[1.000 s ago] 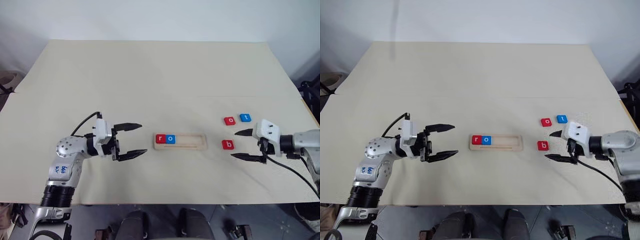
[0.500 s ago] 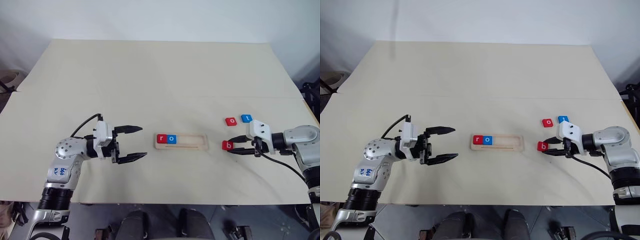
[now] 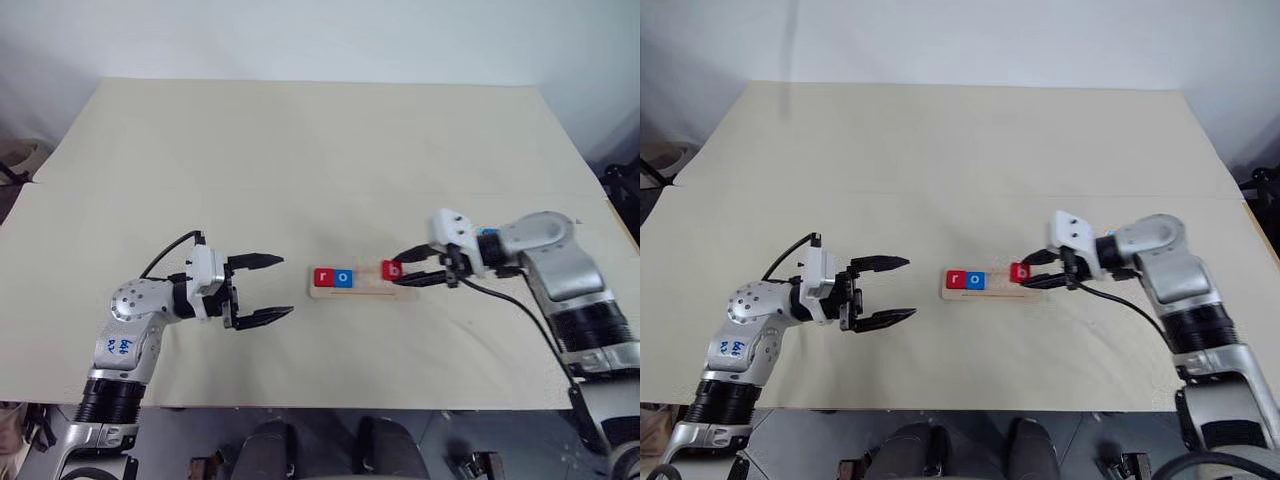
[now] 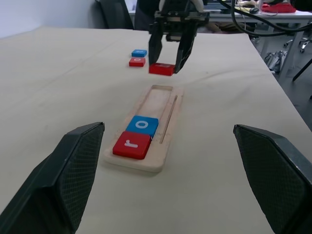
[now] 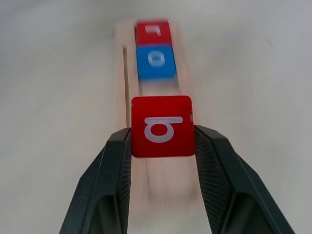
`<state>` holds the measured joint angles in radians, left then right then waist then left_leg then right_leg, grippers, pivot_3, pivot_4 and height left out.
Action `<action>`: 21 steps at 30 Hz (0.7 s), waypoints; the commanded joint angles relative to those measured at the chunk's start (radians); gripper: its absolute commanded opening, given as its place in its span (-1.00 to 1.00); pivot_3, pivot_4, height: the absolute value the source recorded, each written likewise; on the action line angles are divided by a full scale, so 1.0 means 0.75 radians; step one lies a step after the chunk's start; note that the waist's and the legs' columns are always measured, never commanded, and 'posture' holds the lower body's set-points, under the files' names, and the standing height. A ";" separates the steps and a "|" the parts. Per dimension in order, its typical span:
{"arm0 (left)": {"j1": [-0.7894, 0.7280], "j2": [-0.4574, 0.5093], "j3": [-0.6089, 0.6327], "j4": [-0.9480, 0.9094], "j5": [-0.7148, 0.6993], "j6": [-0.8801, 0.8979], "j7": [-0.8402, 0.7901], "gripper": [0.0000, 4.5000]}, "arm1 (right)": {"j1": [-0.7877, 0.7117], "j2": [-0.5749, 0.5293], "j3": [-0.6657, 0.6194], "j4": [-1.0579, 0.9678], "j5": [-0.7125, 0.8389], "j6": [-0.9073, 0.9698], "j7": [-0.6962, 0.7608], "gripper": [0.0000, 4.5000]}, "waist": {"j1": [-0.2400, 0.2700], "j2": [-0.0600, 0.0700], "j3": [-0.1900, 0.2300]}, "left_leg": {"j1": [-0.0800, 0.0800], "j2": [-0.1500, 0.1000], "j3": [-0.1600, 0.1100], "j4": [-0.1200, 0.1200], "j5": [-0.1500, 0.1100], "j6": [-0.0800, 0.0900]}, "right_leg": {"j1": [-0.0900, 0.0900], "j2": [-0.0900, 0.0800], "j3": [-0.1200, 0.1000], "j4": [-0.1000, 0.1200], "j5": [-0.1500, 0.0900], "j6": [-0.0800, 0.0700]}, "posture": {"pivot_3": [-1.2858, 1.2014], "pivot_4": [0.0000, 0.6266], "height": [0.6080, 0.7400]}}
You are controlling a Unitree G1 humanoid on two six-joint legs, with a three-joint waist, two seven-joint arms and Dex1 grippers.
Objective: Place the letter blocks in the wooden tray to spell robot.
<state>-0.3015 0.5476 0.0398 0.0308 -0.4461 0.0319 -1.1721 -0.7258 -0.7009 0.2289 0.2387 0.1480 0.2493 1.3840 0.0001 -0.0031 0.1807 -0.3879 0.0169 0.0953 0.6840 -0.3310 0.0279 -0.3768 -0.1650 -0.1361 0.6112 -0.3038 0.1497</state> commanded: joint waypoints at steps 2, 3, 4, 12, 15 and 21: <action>0.018 0.005 0.019 -0.075 -0.013 -0.010 0.023 1.00 | -0.056 0.064 0.039 0.015 -0.049 0.008 -0.056 -0.35 | -0.002 0.000 0.000 | -0.001 -0.001 0.000 0.000 0.000 0.000 | 0.000 0.000 0.000 0.000 0.000 0.000 | 0.03 -0.52 1.00; 0.023 0.006 0.020 -0.081 -0.013 -0.009 0.028 1.00 | -0.063 0.077 0.048 0.018 -0.053 0.015 -0.062 -0.35 | -0.003 0.000 0.000 | -0.001 -0.001 0.000 0.000 0.000 0.000 | 0.000 0.000 0.000 0.000 0.000 0.000 | 0.03 -0.52 1.00; 0.028 0.008 0.022 -0.087 -0.014 -0.008 0.033 1.00 | -0.067 0.087 0.056 0.021 -0.058 0.012 -0.065 -0.35 | -0.004 0.000 0.000 | -0.001 -0.001 0.000 0.000 0.000 0.000 | 0.000 0.000 0.000 0.000 0.000 0.000 | 0.03 -0.52 1.00; 0.068 0.017 0.034 -0.121 -0.021 -0.007 0.065 1.00 | -0.071 0.125 0.077 0.029 -0.083 0.011 -0.072 -0.35 | -0.006 0.000 0.000 | 0.000 -0.001 0.000 0.000 0.000 0.000 | 0.000 0.000 -0.001 0.000 0.000 0.000 | 0.03 -0.52 1.00; 0.071 0.015 0.031 -0.128 -0.020 -0.007 0.075 1.00 | -0.068 0.129 0.081 0.035 -0.096 -0.002 -0.074 -0.35 | -0.006 0.000 0.000 | 0.000 -0.001 0.000 0.000 0.000 0.000 | 0.000 0.000 0.000 0.000 0.000 0.000 | 0.03 -0.52 1.00; 0.073 0.011 0.026 -0.132 -0.020 -0.008 0.087 1.00 | -0.066 0.124 0.085 0.055 -0.117 -0.002 -0.081 -0.19 | -0.006 0.000 0.000 | 0.000 -0.001 0.000 0.000 0.000 0.000 | 0.000 0.000 0.000 0.000 0.000 0.000 | 0.03 -0.52 1.00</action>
<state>-0.2546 0.5523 0.0413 -0.0305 -0.4462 0.0324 -1.1114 -0.7612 -0.6036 0.2969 0.2844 0.0575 0.2595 1.3240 -0.0044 -0.0030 0.1807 -0.3881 0.0161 0.0955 0.6838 -0.3310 0.0279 -0.3771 -0.1649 -0.1364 0.6113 -0.3038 0.1497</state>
